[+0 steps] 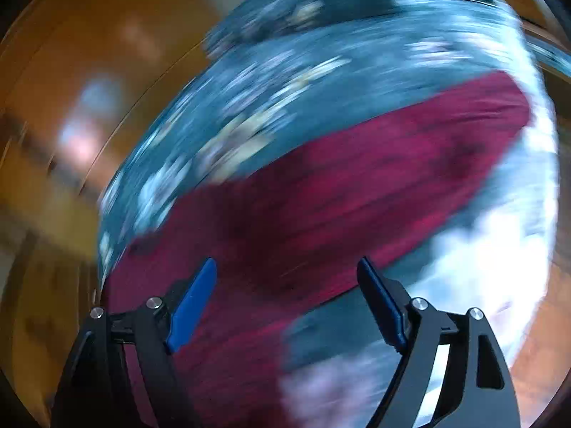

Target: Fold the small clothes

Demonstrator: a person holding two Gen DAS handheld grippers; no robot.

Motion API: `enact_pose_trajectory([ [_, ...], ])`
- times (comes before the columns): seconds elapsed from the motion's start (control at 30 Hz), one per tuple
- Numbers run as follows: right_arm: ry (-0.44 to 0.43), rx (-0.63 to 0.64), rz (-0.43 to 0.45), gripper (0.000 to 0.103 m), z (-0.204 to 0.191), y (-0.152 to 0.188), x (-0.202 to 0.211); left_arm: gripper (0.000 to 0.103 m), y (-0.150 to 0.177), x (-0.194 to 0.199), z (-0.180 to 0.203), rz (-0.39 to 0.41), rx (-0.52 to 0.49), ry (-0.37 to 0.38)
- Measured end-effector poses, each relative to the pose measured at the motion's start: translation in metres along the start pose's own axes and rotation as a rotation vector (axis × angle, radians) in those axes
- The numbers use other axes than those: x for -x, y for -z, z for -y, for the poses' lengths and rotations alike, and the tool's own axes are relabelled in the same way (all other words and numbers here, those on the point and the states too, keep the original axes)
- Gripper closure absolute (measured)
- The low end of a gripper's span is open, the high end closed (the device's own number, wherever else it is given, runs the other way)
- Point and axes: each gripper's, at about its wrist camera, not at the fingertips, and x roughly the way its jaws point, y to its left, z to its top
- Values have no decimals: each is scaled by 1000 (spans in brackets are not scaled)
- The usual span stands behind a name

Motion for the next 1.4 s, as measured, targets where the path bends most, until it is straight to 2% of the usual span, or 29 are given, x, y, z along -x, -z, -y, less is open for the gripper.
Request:
enact_pose_trajectory([
  [0.07,-38,126,-73,21,-54,31,-22,29,-14,-9,-19,-5,89,33],
  [0.17,-32,292,-127,19,-106,74,-48,29,-33,-24,-31,-19,174,99],
  [0.23,-24,356,-178,19,-130,102,-70,29,-42,-33,-35,-23,204,130],
  [0.37,64,461,-160,16,-146,131,-92,23,-67,-71,-37,-56,312,191],
  [0.53,21,425,-169,14,-127,123,-97,25,-83,-115,-45,-81,485,268],
  [0.57,29,435,-166,14,-128,122,-99,44,-86,-119,-45,-78,498,287],
  [0.6,38,445,-164,14,-130,124,-99,53,-90,-123,-44,-77,497,288],
  [0.63,42,449,-163,13,-131,125,-99,68,-93,-125,-41,-76,488,267],
  [0.67,40,449,-163,13,-132,127,-96,87,-97,-123,-39,-53,476,250],
  [0.7,35,445,-163,13,-131,126,-98,100,-100,-118,-40,-25,461,228],
  [0.8,31,447,-154,12,-129,129,-95,103,-112,-88,-44,102,397,200],
  [0.83,31,450,-152,12,-129,129,-97,103,-117,-81,-44,125,354,138],
  [0.93,31,457,-152,10,-129,131,-98,103,-121,-87,-46,78,273,66],
  [0.97,28,455,-151,10,-129,131,-98,103,-120,-88,-45,49,254,86],
  [1.03,23,451,-150,10,-128,130,-98,103,-115,-88,-47,18,285,137],
  [1.1,23,451,-149,10,-128,130,-98,84,-108,-87,-45,-5,297,186],
  [1.13,21,450,-150,10,-128,130,-98,52,-103,-88,-46,-17,320,211],
  [1.17,19,448,-150,10,-128,130,-98,29,-98,-89,-48,-21,356,234],
  [1.4,17,447,-152,9,-127,129,-99,28,-85,-118,-49,-75,532,340],
])
